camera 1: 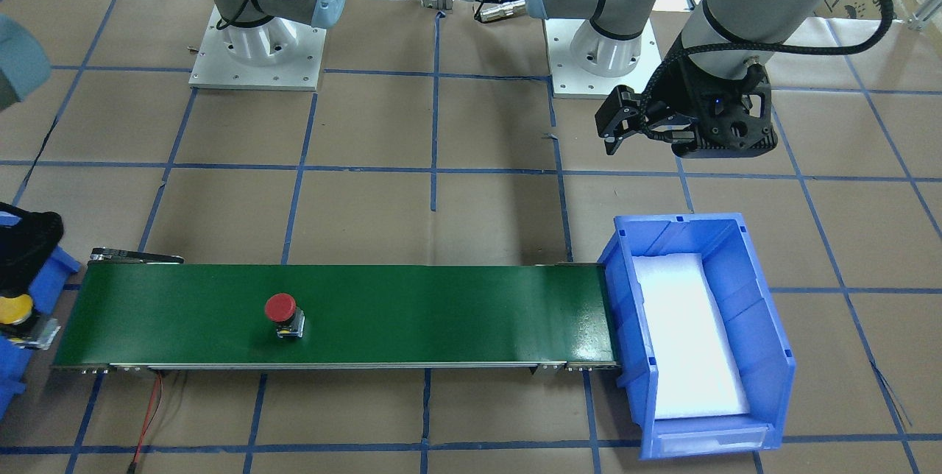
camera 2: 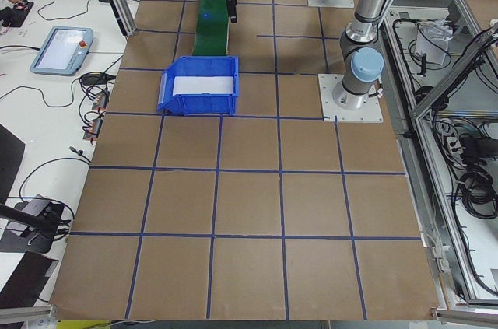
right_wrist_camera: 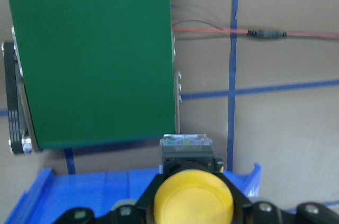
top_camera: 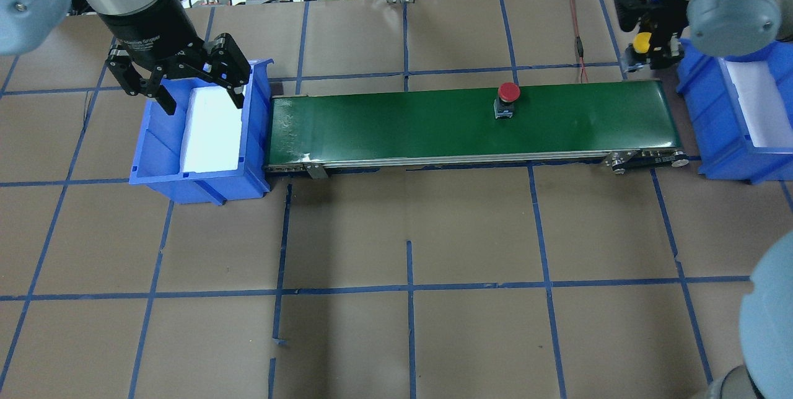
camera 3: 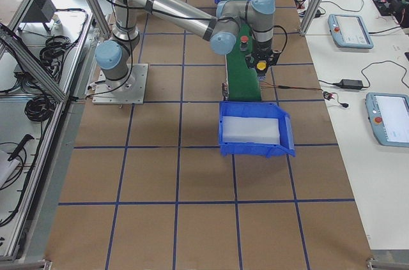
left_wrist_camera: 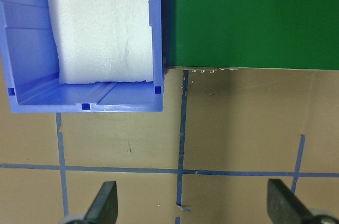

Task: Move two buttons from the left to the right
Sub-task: 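Carry the yellow button into the far blue bin with the right gripper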

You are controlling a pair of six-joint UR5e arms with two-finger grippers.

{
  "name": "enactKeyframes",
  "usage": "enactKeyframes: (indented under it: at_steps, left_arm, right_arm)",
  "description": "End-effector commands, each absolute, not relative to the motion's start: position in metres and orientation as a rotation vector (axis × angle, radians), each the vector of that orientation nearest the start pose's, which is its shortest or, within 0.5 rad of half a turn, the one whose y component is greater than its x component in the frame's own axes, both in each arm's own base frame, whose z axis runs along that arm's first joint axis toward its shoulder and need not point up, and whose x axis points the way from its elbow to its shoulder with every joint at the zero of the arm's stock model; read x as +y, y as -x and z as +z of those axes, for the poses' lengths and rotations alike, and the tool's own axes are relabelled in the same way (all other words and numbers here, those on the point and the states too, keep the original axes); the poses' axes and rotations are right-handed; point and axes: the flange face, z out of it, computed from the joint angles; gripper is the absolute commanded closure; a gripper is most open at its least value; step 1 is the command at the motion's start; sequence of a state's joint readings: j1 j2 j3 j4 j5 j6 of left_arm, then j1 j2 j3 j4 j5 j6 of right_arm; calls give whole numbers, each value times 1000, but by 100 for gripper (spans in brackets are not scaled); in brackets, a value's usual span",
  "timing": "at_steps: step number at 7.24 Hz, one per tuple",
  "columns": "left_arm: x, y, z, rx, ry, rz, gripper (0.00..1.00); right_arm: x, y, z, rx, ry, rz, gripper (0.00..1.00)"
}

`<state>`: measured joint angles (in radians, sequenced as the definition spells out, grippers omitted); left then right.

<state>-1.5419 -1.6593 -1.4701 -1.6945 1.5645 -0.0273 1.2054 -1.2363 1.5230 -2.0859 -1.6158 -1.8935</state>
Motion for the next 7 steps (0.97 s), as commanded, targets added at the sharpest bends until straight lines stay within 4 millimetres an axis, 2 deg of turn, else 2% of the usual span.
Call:
enactKeyframes:
  at_steps: [1, 2, 3, 5, 7]
  left_arm:
    - [-523, 120, 482, 3146, 88, 147, 0]
    - [-523, 119, 484, 3138, 84, 140, 0]
    - [-522, 119, 484, 3136, 84, 144, 0]
    - [-523, 121, 481, 3146, 83, 152, 0]
    - [-523, 122, 480, 3143, 80, 154, 0]
  right_arm:
    - [-620, 213, 377, 2427, 2317, -120, 91]
    - [-612, 254, 359, 2365, 2340, -145, 90]
    - [-608, 280, 330, 2257, 2401, -116, 90]
    - [-607, 316, 289, 2207, 2412, -86, 90]
    - [-601, 353, 244, 2270, 2343, -66, 90]
